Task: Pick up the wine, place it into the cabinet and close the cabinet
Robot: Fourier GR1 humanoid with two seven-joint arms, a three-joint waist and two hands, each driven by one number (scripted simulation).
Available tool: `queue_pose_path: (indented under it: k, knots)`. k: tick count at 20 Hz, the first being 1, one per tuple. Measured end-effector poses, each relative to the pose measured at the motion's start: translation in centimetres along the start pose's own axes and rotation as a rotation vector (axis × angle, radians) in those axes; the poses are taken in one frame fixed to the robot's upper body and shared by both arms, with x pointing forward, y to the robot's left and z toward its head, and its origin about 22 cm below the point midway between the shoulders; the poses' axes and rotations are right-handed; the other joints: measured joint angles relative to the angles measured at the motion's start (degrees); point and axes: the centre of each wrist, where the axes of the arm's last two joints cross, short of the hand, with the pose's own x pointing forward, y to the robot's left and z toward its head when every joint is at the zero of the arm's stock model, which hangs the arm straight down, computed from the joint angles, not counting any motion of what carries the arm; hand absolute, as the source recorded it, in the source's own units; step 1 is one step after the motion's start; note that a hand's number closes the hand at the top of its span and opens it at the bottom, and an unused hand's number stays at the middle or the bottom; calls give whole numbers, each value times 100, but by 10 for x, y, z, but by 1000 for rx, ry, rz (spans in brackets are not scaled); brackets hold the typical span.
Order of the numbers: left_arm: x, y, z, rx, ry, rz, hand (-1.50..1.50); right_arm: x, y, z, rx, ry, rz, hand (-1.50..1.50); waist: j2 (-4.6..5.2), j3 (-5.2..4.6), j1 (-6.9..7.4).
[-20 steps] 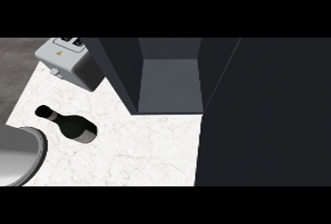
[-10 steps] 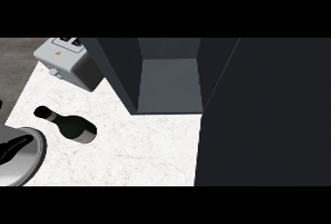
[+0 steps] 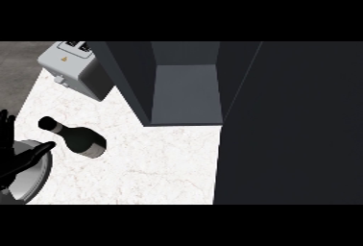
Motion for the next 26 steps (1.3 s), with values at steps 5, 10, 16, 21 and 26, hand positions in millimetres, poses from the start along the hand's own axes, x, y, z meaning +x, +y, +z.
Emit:
queue_pose_path:
  k: [5,10,16,21,26]
  knots:
    - [-23,7,1,-35,15,6,-150,-4,2,3,14,8,-16,-150,-19,31,-1]
    - [-54,13,3,-48,64,28,-150,-5,-2,4,15,4,-4,-150,-5,16,-6]
    - [-90,23,5,-91,120,97,-150,-7,-2,8,29,6,-12,-150,4,-5,-13]
    - [-120,24,15,-108,172,154,-150,-6,-3,5,29,6,-10,-150,19,-24,2]
    - [-142,26,18,-116,197,198,-150,-7,1,3,33,0,-30,-150,23,-30,-7]
